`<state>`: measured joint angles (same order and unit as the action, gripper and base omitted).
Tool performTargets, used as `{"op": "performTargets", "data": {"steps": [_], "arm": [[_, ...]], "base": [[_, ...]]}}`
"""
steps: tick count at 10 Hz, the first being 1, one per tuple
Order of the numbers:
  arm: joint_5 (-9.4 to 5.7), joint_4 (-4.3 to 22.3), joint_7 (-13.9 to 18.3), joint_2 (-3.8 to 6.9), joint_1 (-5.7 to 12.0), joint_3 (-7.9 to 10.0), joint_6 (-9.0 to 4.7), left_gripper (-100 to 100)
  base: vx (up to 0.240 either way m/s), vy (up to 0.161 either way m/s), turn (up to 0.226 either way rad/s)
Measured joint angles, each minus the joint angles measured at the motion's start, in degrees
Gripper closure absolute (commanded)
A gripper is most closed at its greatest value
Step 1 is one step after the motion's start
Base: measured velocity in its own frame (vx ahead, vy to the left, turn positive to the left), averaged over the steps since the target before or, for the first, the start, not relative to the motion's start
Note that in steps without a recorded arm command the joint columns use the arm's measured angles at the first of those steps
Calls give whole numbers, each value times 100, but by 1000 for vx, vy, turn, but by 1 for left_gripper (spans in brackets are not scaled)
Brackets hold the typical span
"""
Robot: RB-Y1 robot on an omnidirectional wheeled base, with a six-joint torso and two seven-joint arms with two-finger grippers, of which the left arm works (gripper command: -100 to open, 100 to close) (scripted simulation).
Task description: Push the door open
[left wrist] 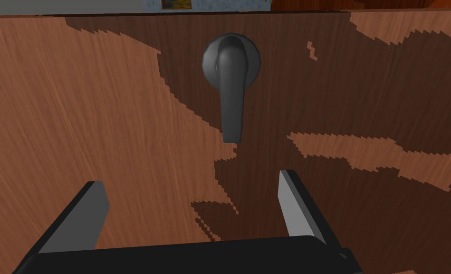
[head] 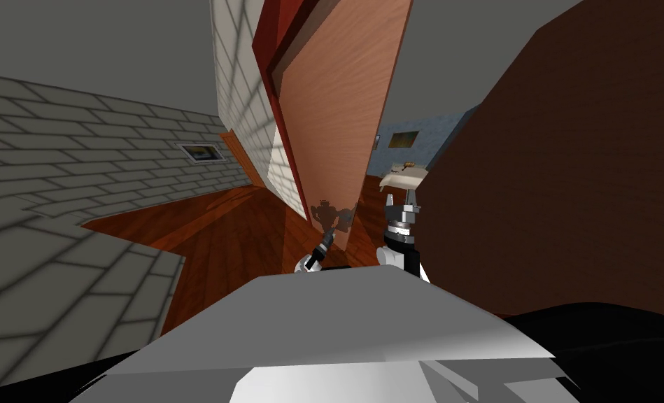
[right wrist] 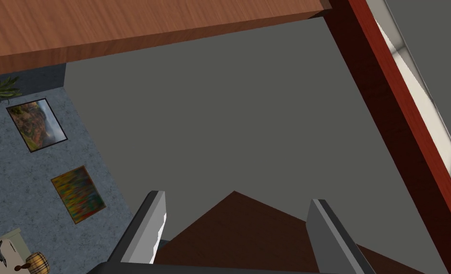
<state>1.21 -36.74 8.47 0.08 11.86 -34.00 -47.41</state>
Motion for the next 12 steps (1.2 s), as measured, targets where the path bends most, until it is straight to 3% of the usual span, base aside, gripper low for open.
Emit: {"op": "performTargets", "data": {"steps": [8, 9, 10, 12], "arm": [[-17, 627, -4, -135, 289, -251, -87, -100], [-24, 685, -8, -59, 313, -234, -108, -100], [-17, 553, -17, 54, 240, -240, -63, -100], [-28, 571, -31, 140, 249, -212, -43, -100]], "base": [[76, 0, -5], [146, -116, -24], [166, -133, -18], [173, -148, -29]]}}
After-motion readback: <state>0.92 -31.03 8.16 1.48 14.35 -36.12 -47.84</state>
